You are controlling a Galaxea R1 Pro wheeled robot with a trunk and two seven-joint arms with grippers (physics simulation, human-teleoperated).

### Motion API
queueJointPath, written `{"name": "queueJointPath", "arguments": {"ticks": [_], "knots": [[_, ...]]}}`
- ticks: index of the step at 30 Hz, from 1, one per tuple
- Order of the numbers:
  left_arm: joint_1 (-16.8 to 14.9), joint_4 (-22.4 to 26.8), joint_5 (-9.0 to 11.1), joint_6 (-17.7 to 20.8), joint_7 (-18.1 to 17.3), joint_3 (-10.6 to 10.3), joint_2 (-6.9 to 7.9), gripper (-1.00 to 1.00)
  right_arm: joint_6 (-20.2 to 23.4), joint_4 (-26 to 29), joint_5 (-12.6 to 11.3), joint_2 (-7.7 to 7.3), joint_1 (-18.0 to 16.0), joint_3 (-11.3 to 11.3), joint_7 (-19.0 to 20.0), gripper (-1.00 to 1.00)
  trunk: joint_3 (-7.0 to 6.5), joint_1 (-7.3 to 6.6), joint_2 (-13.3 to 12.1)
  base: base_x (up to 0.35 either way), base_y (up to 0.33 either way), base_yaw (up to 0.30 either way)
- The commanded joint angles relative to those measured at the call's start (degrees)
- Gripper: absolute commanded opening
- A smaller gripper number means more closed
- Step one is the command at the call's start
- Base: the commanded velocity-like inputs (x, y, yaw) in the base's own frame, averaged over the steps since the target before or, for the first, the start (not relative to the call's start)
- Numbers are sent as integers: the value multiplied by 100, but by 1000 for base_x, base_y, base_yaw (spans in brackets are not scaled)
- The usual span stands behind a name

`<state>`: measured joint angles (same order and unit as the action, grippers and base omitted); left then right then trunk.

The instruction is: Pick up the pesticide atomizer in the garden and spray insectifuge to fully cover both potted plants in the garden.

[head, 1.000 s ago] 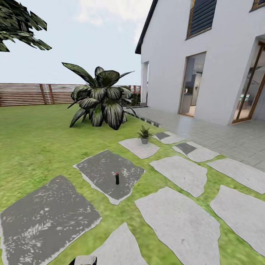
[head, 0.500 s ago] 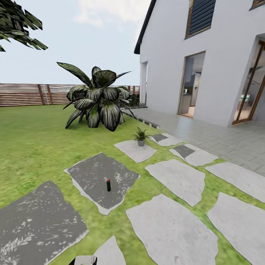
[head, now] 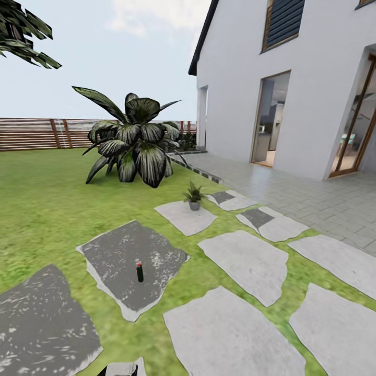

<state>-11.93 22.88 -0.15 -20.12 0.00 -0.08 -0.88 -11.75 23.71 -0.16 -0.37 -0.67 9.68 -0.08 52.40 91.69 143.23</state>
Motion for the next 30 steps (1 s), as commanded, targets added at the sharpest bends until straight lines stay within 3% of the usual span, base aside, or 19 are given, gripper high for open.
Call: {"name": "queueJointPath", "arguments": {"ticks": [1,30], "knots": [[-3,-3,0,-18,0,0,0,100,-20,-7,-2,1,-4,8,-1,100,6,1,2,262,-235,0],[-3,-3,0,-18,0,0,0,100,-20,-7,-2,1,-4,8,-1,100,6,1,2,258,-235,0]]}}
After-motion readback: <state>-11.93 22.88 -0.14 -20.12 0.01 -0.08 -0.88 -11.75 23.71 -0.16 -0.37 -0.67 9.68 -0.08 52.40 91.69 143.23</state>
